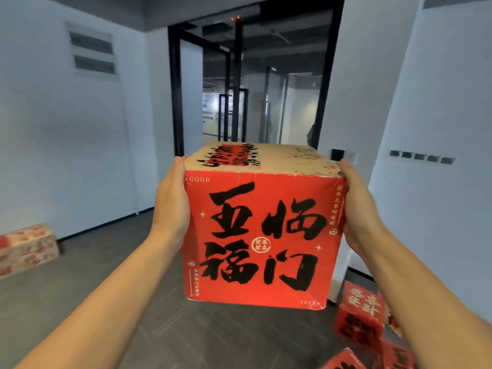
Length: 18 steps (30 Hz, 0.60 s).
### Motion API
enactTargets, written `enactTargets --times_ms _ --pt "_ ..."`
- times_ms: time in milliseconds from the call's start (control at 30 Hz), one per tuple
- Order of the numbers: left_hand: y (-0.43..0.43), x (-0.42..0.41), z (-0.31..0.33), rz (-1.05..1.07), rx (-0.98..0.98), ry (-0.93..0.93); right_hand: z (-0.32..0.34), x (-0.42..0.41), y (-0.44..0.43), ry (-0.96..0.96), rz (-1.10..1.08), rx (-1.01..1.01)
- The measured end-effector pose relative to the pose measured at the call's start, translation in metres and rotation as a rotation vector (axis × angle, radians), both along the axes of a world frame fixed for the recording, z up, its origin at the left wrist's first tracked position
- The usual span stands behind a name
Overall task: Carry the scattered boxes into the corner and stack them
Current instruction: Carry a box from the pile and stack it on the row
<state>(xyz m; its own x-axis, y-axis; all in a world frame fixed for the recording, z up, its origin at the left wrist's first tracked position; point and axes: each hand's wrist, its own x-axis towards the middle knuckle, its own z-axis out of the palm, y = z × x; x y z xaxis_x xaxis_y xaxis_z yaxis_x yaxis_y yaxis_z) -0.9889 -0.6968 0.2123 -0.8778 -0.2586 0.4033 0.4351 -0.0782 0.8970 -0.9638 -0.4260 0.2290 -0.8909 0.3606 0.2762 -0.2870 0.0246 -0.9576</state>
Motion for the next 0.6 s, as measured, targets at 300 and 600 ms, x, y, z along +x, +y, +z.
enactTargets --times_ms 300,600 --pt "-0.208 -0.038 -0.023 0.467 0.0 -0.009 -0.018 -0.139 -0.216 -0.015 0.486 -0.055" --pt "-0.329 -0.093 -0.024 0.824 -0.049 -0.012 -0.036 -0.279 -0.373 0.014 0.866 -0.073"
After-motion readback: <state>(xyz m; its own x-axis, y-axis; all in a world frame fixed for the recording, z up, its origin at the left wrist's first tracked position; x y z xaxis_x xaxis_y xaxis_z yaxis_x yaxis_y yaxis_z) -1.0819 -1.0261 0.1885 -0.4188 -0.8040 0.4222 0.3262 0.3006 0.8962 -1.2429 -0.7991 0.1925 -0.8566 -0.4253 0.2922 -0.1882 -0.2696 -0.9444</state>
